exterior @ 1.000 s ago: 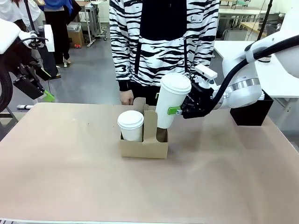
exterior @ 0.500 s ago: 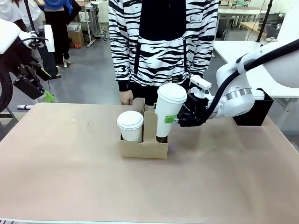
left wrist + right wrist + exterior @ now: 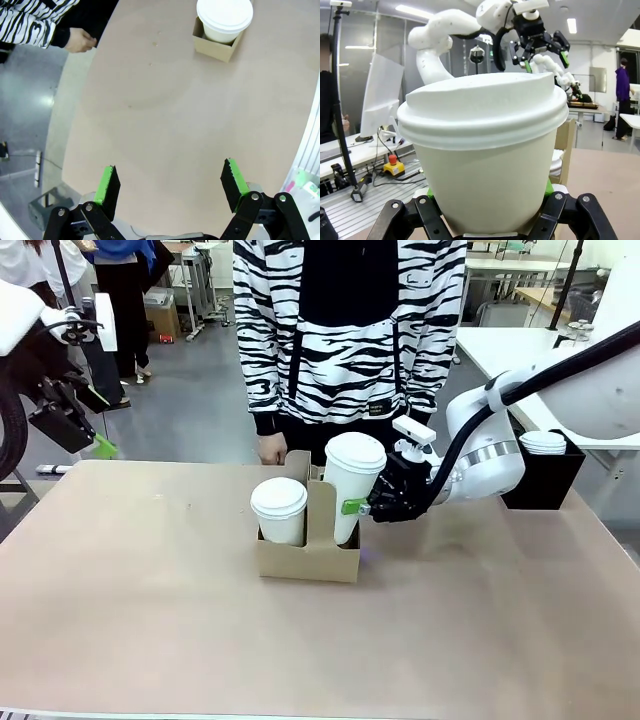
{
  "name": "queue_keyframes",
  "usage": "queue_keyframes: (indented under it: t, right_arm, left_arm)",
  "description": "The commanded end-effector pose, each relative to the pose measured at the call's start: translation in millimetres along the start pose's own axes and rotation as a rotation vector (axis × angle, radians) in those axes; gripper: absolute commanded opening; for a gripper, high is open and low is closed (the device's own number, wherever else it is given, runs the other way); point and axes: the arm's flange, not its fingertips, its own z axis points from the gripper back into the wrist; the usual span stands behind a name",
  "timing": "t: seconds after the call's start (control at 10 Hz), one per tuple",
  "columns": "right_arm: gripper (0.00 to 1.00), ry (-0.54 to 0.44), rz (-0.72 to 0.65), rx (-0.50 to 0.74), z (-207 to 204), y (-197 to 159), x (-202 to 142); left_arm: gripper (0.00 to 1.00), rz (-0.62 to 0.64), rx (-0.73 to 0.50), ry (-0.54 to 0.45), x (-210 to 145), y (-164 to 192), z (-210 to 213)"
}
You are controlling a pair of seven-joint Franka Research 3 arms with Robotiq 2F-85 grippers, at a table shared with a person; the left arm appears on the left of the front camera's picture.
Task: Pour a drink into a cup and package it in a carrier.
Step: Insert the held 600 ml Paper Cup into the Cup Carrier.
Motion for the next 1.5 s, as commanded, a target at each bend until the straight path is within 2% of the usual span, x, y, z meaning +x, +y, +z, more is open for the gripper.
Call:
queue_keyframes:
  t: [0.0,0.7,1.2,1.3,1.4]
  right_arm:
    - [0.81,0.018,-0.027,0.008,2,-14,-4]
    - [0.81,0.157,-0.084,0.016,8,-20,-20]
    - [0.81,0.198,-0.083,0.030,13,-18,-19]
    - [1.00,0.231,-0.070,0.044,14,-16,-18]
    - [1.00,0.246,-0.062,0.038,15,-14,-15]
  left_arm:
    - [1.00,0.015,0.003,0.002,1,0,2]
    - [1.00,0.015,0.003,0.002,1,0,2]
    - [1.00,0.015,0.003,0.002,1,0,2]
    - [1.00,0.015,0.003,0.002,1,0,2]
    - [1.00,0.015,0.003,0.002,1,0,2]
